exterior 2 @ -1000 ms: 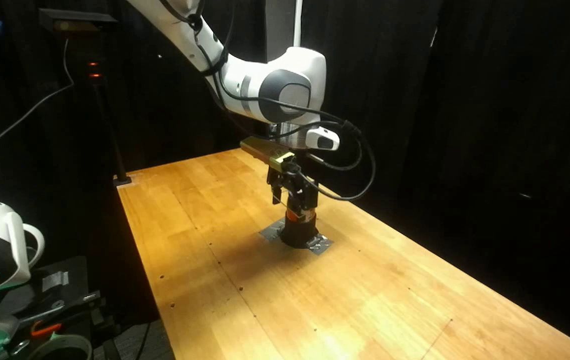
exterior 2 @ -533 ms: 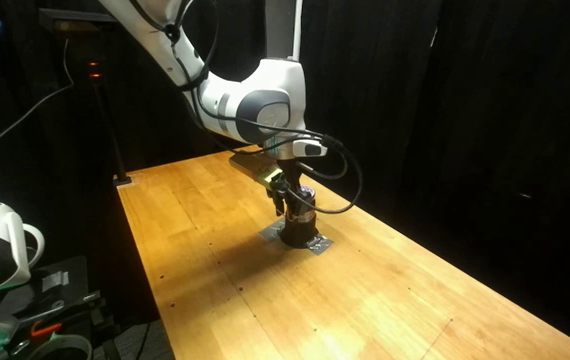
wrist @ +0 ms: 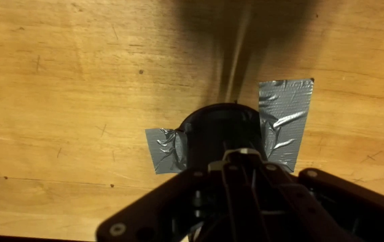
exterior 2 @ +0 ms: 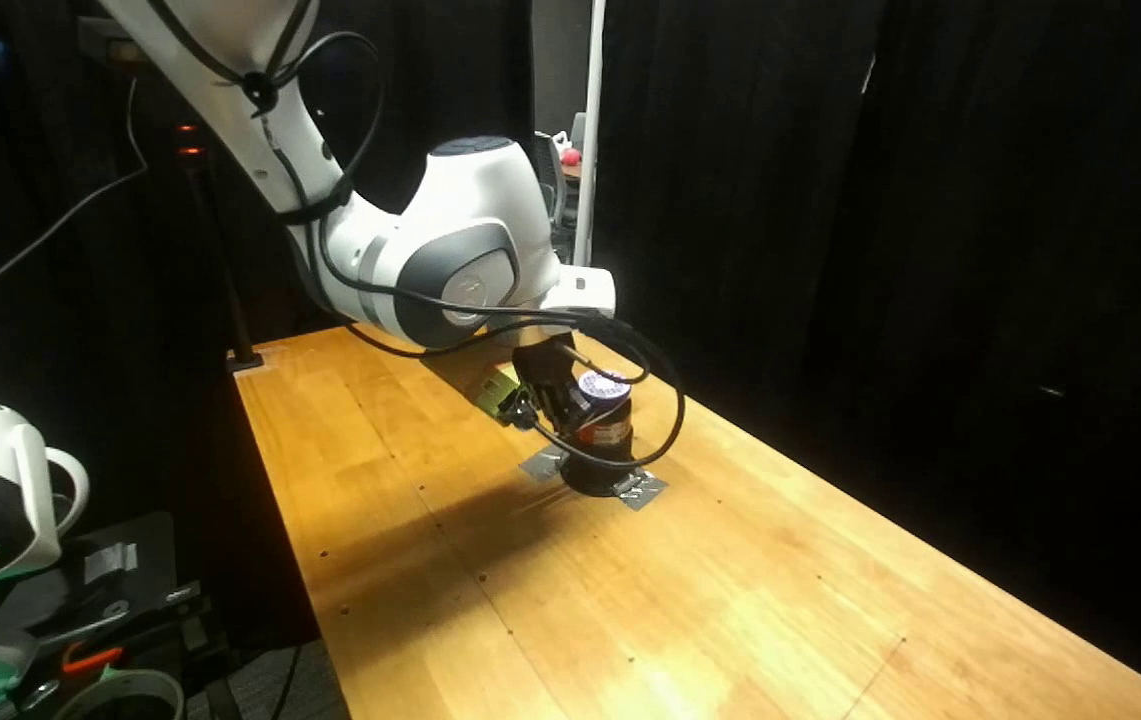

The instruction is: Put the rubber band on the cup

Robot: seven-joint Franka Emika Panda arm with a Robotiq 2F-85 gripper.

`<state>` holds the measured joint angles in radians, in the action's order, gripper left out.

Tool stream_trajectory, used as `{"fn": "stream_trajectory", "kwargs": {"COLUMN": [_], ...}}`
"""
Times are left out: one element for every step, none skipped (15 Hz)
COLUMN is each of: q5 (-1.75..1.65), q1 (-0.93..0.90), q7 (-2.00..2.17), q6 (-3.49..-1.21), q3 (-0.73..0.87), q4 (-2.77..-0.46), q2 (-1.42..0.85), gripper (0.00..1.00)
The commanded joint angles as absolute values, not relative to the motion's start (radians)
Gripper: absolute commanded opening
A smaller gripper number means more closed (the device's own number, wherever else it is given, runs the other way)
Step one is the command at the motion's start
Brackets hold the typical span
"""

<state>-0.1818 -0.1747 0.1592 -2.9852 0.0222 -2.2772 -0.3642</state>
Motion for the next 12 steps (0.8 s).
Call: {"fn": "stream_trajectory", "kwargs": {"q5": [-0.19,-0.184,-0.18,-0.179,-0.179,-0.177,-0.177,-0.17,-0.162,-0.144,-0.131,-0.116], "q1": [-0.193,-0.189,-0.185,-0.184,-0.187,-0.184,-0.18,-0.19,-0.195,-0.202,-0.2,-0.201], "q7": [0.191,0.19,0.19,0.191,0.191,0.191,0.191,0.19,0.186,0.184,0.184,0.181], "q6": [-3.161,-3.205,-3.254,-3.299,-3.347,-3.386,-3.433,-3.486,-3.533,-3.589,-3.646,-3.694], "q3": [0.049,0.046,0.042,0.04,0.043,0.038,0.033,0.043,0.047,0.053,0.049,0.049], "q4": [-2.417,-2.439,-2.463,-2.484,-2.504,-2.522,-2.539,-2.553,-2.564,-2.574,-2.584,-2.592], "q2": [-0.28,-0.271,-0.261,-0.255,-0.249,-0.244,-0.243,-0.247,-0.252,-0.262,-0.275,-0.284], "gripper": [0.13,0.13,0.14,0.14,0.13,0.11,0.12,0.11,0.11,0.11,0.11,0.1]}}
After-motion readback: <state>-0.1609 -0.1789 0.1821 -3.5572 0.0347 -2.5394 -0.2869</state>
